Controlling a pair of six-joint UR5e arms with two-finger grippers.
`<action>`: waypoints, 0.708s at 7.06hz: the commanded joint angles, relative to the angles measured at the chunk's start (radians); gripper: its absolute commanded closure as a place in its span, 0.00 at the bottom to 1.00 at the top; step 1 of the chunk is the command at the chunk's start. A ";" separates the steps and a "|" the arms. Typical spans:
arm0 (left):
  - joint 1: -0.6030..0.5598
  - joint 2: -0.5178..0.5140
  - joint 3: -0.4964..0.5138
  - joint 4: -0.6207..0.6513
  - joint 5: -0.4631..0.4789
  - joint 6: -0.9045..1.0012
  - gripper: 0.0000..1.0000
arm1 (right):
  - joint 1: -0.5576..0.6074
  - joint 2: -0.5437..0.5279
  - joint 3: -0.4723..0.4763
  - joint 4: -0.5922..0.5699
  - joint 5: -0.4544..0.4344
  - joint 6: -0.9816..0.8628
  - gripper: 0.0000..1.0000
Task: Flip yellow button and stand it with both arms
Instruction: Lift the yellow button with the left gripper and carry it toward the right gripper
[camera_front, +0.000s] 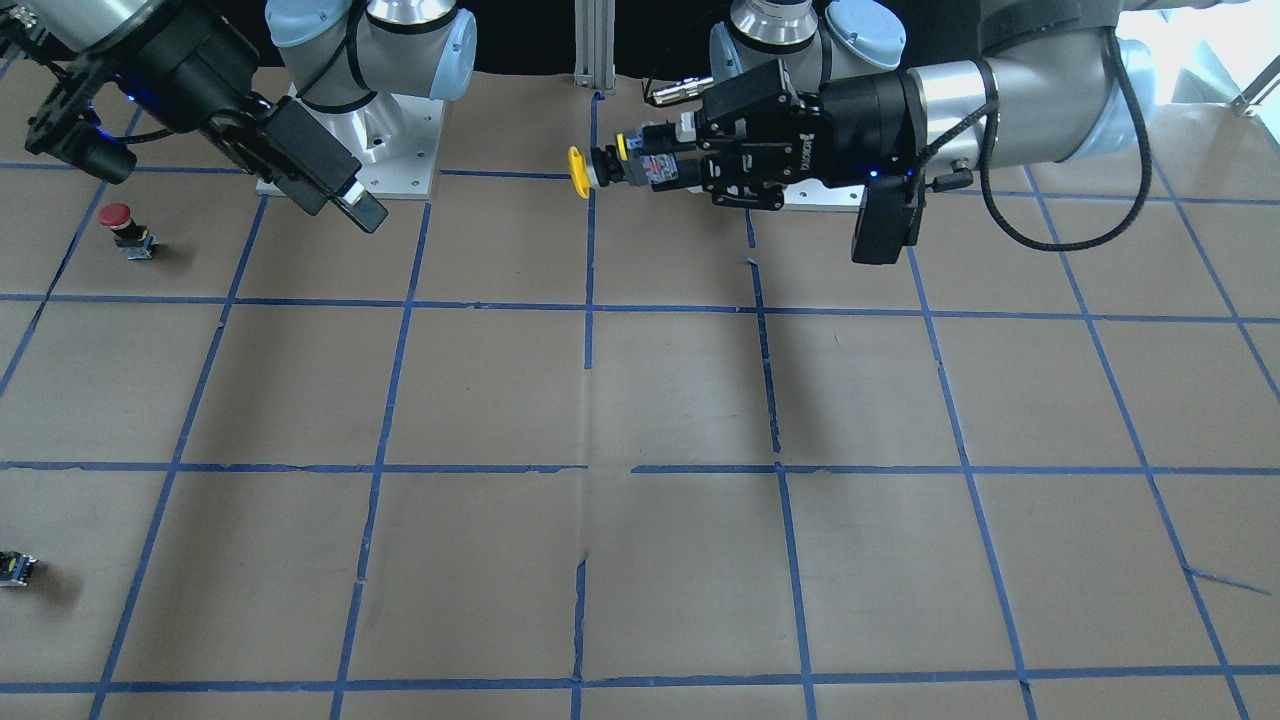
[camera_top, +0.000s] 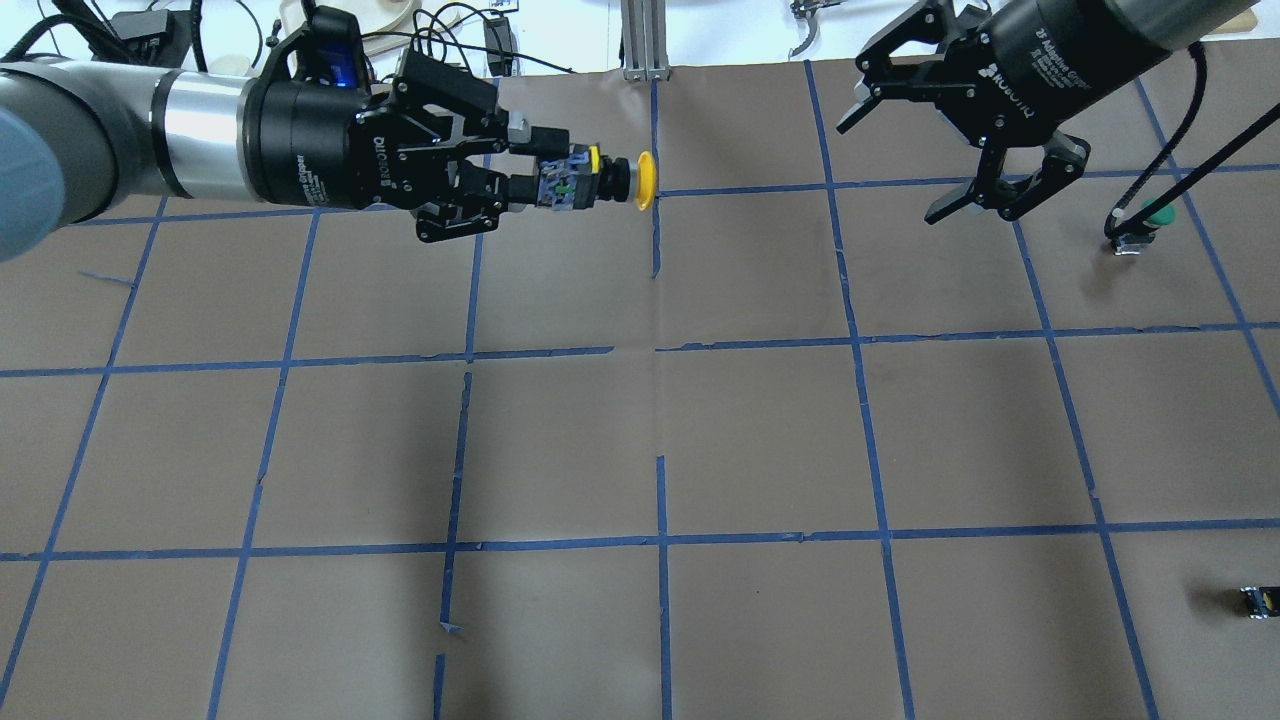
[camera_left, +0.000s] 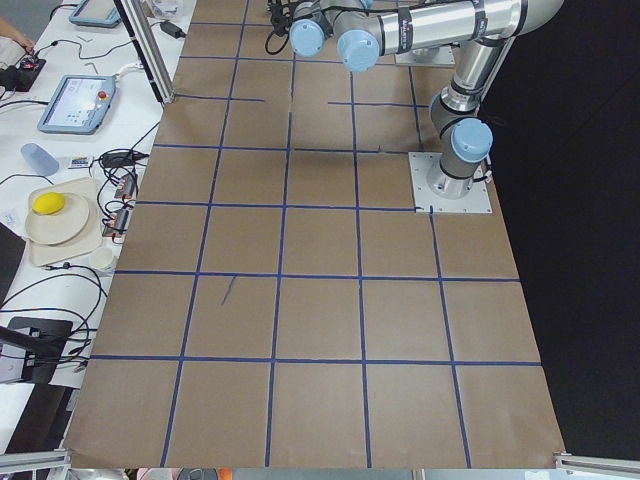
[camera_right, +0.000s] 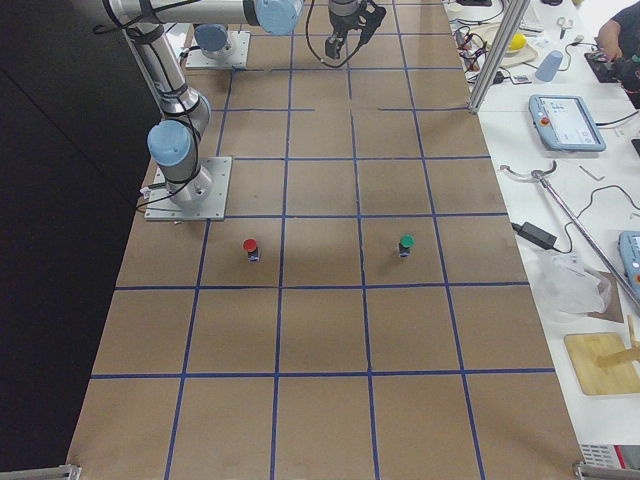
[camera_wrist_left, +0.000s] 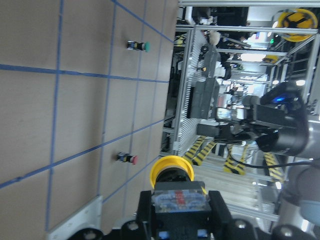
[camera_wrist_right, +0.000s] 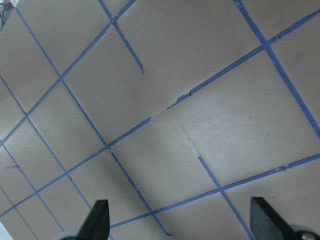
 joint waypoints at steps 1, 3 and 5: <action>-0.051 0.009 0.000 0.002 -0.111 -0.027 0.91 | -0.033 -0.002 0.004 0.002 0.197 0.181 0.00; -0.082 0.013 -0.005 0.002 -0.131 -0.059 0.91 | -0.027 -0.013 0.009 -0.009 0.342 0.367 0.00; -0.087 0.004 -0.005 0.005 -0.132 -0.058 0.91 | 0.005 -0.014 0.024 0.009 0.383 0.403 0.00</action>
